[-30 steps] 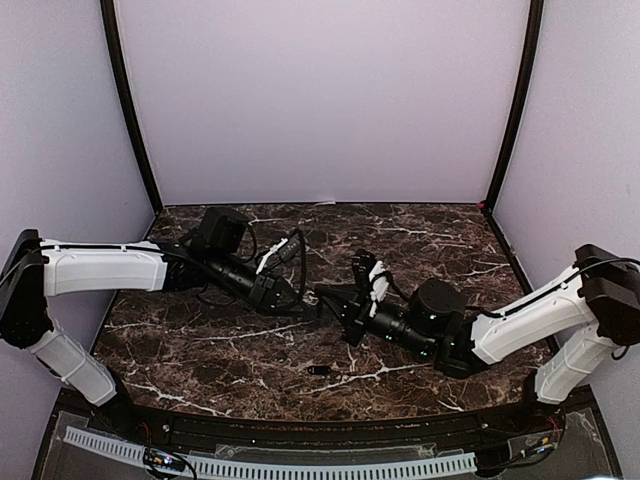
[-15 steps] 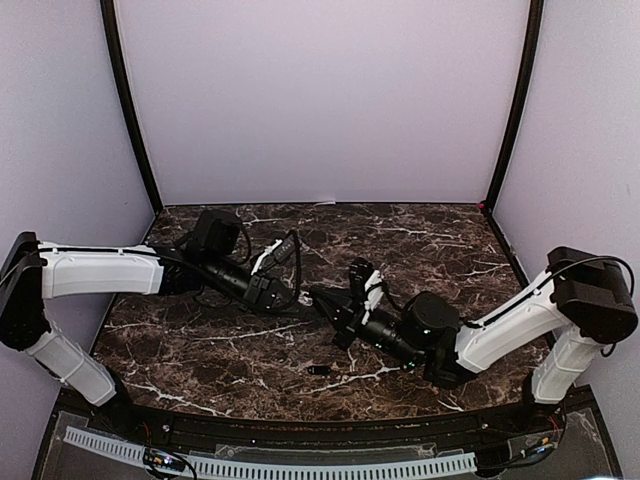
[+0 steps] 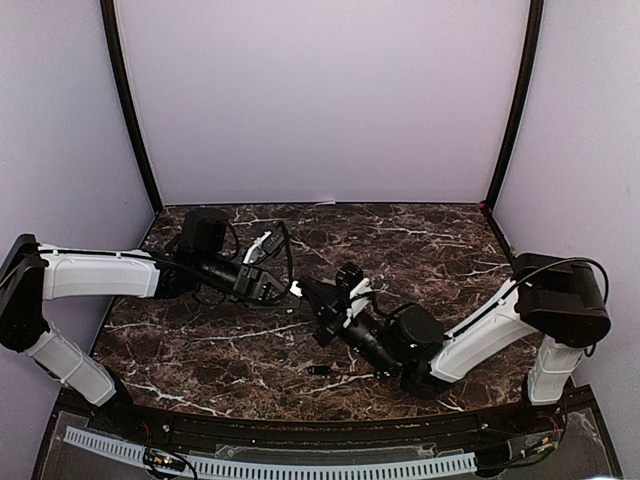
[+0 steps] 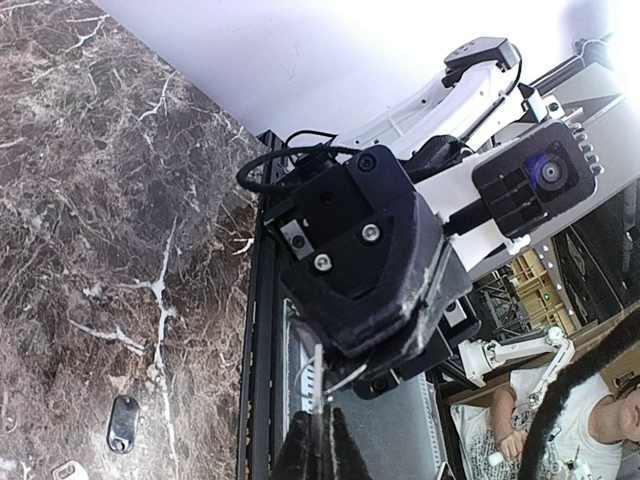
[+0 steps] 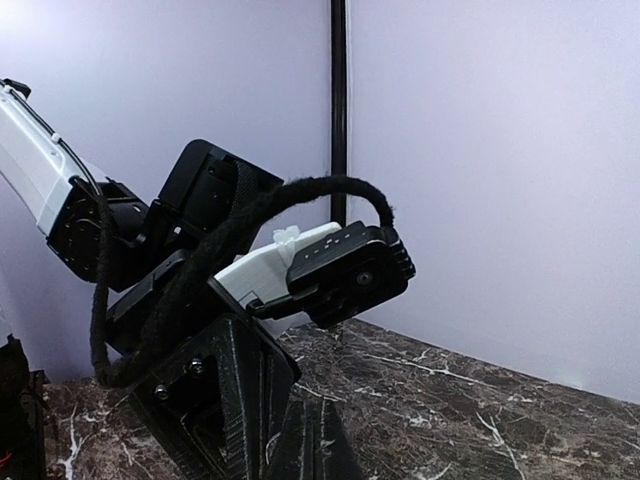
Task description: Remove the keys from the keyring
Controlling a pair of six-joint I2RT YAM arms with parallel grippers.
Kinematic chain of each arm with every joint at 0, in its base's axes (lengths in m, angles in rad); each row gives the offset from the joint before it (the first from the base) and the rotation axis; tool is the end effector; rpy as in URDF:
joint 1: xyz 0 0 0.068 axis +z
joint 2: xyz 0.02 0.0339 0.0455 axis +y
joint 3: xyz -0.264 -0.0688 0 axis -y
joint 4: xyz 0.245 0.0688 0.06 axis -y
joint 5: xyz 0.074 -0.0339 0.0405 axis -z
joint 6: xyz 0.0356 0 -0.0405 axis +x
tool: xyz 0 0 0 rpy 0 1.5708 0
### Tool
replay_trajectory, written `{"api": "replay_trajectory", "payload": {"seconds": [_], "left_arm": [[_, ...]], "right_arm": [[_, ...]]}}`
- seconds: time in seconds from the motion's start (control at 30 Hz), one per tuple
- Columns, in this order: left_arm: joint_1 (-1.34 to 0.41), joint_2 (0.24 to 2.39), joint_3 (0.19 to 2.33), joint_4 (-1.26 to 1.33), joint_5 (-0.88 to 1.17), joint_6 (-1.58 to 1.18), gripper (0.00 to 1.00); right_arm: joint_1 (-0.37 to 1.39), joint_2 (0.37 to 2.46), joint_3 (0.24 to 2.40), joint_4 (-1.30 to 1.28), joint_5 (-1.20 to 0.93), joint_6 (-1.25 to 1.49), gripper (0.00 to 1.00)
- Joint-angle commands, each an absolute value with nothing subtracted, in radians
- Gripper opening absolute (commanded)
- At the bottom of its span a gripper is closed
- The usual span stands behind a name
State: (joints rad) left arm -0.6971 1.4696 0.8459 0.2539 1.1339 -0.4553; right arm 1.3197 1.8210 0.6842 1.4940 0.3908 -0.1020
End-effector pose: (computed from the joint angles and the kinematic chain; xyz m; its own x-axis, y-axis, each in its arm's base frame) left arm 0.2172 -0.2239 0.2496 -0.6532 0.3042 -0.6934 0.7039 -0.0937 -0.7041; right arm 0.0984 0.3289 0.2096 0.1686 0.2783 -0.9456 -0.7939 0.6069 0.0371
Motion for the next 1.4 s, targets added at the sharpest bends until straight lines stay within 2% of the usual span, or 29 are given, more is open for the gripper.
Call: {"api": "replay_trajectory", "payload": {"seconds": [0.0,0.2,0.43,0.47,0.57,0.63,0.8,0.9,1.0,1.17,1.37], "left_arm": [[-0.726,1.436,0.84,0.424,1.234,-0.536,0.0],[-0.723,1.427,0.799,0.609,1.285,-0.678,0.0],[-0.666,1.379,0.821,0.414,1.165,-0.538,0.0],[-0.664,1.377,0.825,0.391,1.144,-0.524,0.0],[-0.663,1.375,0.835,0.329,1.097,-0.476,0.0],[-0.663,1.381,0.846,0.283,1.077,-0.443,0.0],[-0.663,1.404,0.895,0.157,1.043,-0.36,0.0],[-0.663,1.406,0.905,0.128,1.046,-0.332,0.0],[-0.663,1.408,0.916,0.093,1.027,-0.307,0.0],[-0.664,1.43,0.943,0.024,0.998,-0.267,0.0],[-0.664,1.434,0.941,0.021,1.004,-0.26,0.0]], "right_arm": [[1.339,1.888,0.766,1.485,0.387,-0.198,0.0],[1.339,1.929,0.829,1.505,0.39,-0.269,0.0],[1.339,1.851,0.743,1.517,0.385,-0.208,0.0],[1.339,1.821,0.724,1.517,0.387,-0.192,0.03],[1.339,1.741,0.654,1.514,0.413,-0.155,0.23],[1.337,1.674,0.609,1.477,0.428,-0.136,0.34],[1.287,1.458,0.532,1.194,0.376,-0.043,0.5],[1.205,1.318,0.524,0.928,0.222,0.047,0.55],[1.104,1.254,0.59,0.671,-0.03,0.088,0.56],[1.086,1.305,0.77,0.351,-0.203,0.056,0.54],[1.086,1.4,0.856,0.3,-0.235,0.172,0.52]]}}
